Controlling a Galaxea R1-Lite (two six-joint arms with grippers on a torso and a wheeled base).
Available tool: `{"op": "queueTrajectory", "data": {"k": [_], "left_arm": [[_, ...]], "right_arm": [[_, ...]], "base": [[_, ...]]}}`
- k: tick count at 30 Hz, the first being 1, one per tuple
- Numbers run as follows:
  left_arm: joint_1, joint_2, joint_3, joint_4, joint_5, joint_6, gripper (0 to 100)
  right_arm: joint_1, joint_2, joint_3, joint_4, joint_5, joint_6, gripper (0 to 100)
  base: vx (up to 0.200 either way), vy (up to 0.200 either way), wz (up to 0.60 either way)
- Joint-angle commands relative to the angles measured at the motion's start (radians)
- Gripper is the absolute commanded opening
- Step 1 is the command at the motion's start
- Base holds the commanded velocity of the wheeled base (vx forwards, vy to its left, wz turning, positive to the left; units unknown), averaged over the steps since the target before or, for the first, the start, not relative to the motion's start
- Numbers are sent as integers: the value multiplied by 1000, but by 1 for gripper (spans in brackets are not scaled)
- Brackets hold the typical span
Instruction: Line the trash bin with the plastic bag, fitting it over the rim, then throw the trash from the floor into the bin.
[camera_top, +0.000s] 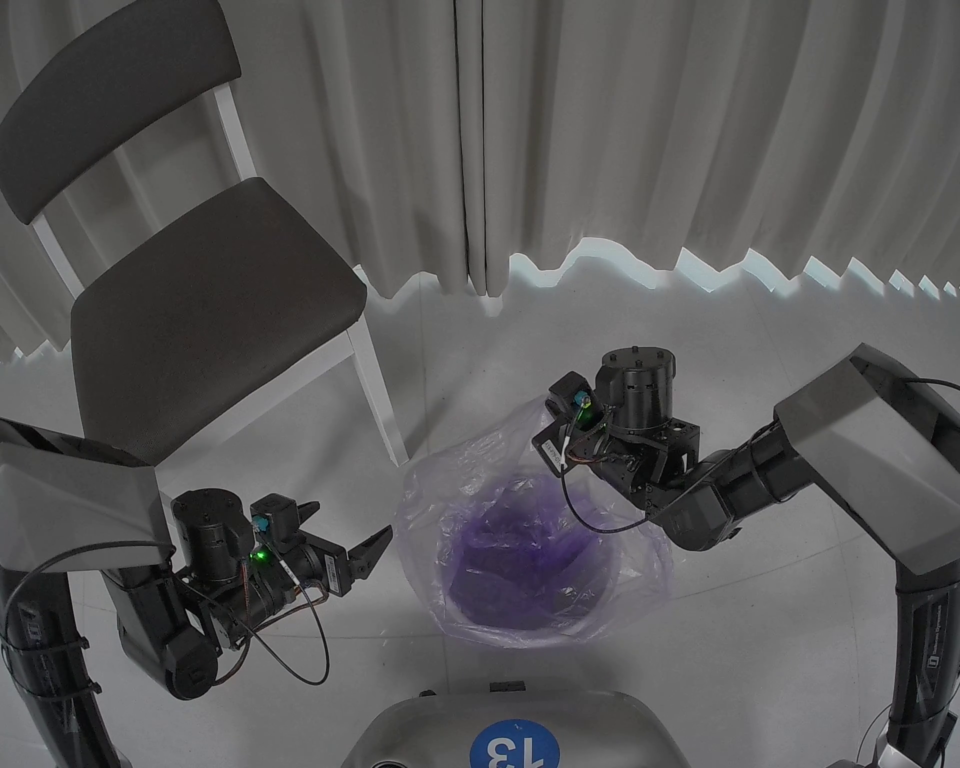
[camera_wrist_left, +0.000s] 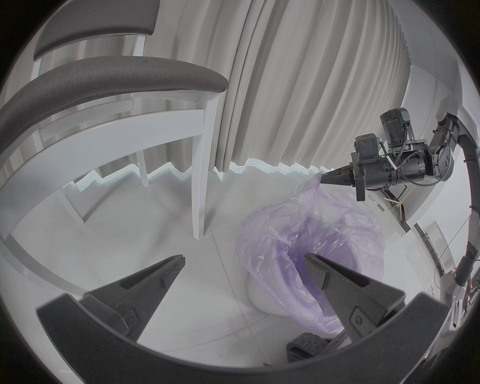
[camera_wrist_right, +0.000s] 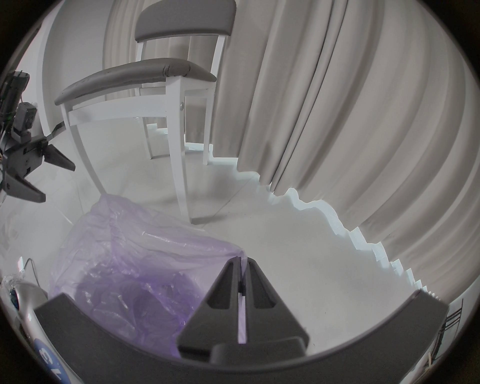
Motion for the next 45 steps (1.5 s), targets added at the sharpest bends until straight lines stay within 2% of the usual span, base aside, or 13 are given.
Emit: {"op": "queueTrajectory", "data": {"k": [1, 43, 44, 45], "left_arm": [[1, 1, 0, -2, 0, -1, 100], [-5, 15, 1, -19, 0, 1, 100], [-5, 15, 1, -19, 0, 1, 100], [-5, 15, 3, -19, 0, 1, 100]], "right_arm": [[5, 23, -39, -36, -22, -1, 0], [16, 69, -26, -29, -29, -8, 0], [16, 69, -27, -30, -29, -8, 100], [16, 70, -29, -35, -29, -6, 100]], "base": [[0, 0, 0], [0, 0, 0], [0, 0, 0], [0, 0, 0]]}}
